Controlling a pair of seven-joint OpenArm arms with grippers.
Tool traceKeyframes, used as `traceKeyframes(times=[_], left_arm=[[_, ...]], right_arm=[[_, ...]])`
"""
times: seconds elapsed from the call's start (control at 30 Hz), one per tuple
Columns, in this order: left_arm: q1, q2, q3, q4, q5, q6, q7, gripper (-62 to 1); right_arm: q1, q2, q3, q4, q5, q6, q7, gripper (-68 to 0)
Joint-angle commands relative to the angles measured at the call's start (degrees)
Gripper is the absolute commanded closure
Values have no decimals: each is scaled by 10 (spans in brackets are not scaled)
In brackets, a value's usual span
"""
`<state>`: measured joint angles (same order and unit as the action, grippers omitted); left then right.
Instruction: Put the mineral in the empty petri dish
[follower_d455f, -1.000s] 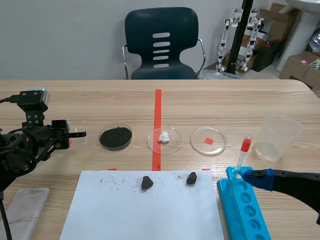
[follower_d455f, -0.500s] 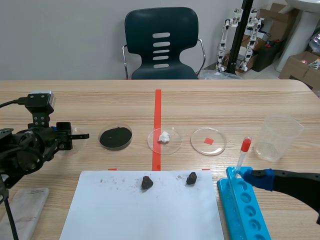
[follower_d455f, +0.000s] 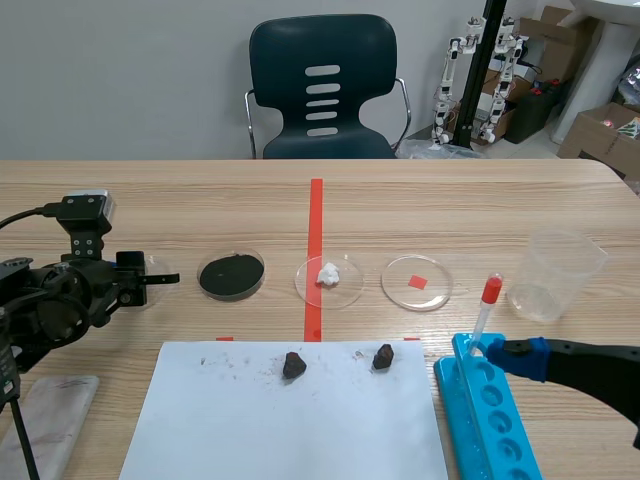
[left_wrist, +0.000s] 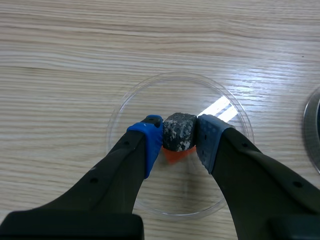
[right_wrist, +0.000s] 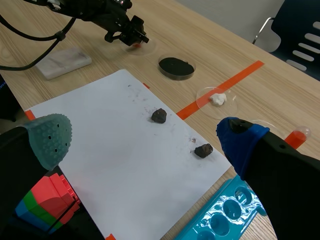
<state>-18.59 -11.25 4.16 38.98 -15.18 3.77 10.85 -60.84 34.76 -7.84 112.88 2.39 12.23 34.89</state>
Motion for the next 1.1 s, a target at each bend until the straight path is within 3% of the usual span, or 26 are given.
traceKeyframes(times=[0.0, 0.67, 1.07], left_arm=[[-8, 1, 0, 11, 1, -5, -8, -135], [-3, 1, 0, 11, 5, -5, -1, -136], [-3, 0, 0, 11, 4, -5, 5, -405]], right_arm=[[0, -2, 5, 13, 6, -2, 10, -606], [0, -2, 5, 13, 6, -2, 10, -606], [0, -2, 5, 13, 6, -2, 10, -606]])
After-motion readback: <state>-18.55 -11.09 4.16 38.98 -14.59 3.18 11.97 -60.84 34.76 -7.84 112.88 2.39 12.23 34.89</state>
